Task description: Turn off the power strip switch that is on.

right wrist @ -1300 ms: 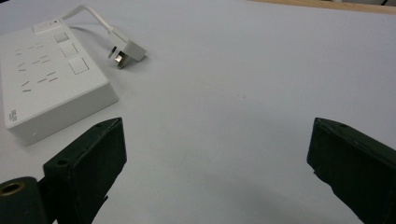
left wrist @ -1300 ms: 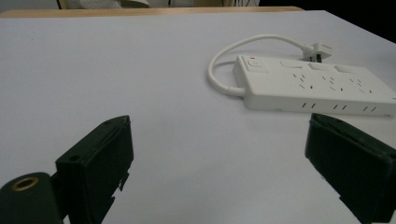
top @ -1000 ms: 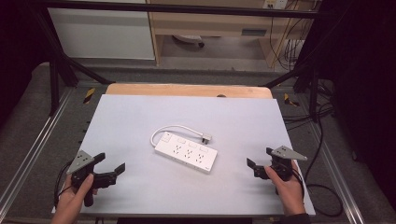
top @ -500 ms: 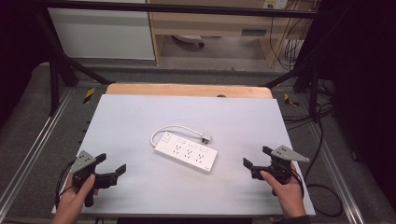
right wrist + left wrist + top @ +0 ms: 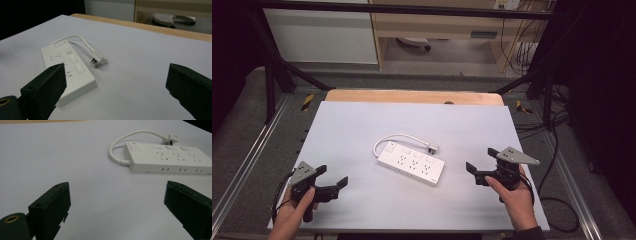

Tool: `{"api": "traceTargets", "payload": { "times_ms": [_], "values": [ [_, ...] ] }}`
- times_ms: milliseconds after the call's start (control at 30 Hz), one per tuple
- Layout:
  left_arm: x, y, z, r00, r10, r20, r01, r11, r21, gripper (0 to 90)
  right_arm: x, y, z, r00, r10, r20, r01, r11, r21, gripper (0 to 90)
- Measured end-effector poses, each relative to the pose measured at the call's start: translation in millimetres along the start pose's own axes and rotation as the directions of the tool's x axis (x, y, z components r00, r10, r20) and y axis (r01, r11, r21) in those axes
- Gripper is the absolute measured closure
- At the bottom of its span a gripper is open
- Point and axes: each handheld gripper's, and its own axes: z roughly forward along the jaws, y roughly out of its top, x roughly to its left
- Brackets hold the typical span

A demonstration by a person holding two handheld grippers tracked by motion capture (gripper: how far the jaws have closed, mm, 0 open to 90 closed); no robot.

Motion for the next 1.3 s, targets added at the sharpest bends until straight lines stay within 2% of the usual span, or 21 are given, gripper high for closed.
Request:
{"api": "traceTargets", "payload": {
  "times_ms": [300,500,800,1000,1200,1300],
  "values": [
    [-0.9,-0.2,0.9,1.0000,0.002,0.003,-0.003,1.0000,0.003,6.9,7.5,17.5,6.6,0.9995,-0.021,-0.025,0.021,1.000,0.001,3.1],
    [-1.3,-0.1,0.9,1.0000,0.005,0.006,-0.005,1.0000,0.006,6.9,15.6,34.3,15.1,0.9975,-0.054,-0.045,0.054,0.999,0.002,3.0],
    [-1.5,-0.2,0.9,0.9999,0.006,0.009,-0.006,1.0000,0.008,6.9,27.3,46.2,30.4,0.9950,-0.075,-0.066,0.076,0.997,0.014,3.1],
    [-1.3,-0.1,0.7,0.9999,0.005,0.009,-0.005,1.0000,0.007,6.9,32.9,53.7,36.7,0.9933,-0.087,-0.076,0.088,0.996,0.003,2.4],
    [-1.4,-0.1,0.6,0.9999,0.004,0.009,-0.004,1.0000,0.005,7.0,36.9,62.7,41.9,0.9928,-0.088,-0.081,0.087,0.996,-0.014,8.5],
    [-1.4,-0.1,0.6,0.9999,0.006,0.010,-0.006,1.0000,0.006,7.0,38.2,67.5,46.8,0.9930,-0.083,-0.084,0.080,0.996,-0.033,15.5]
  ]
}}
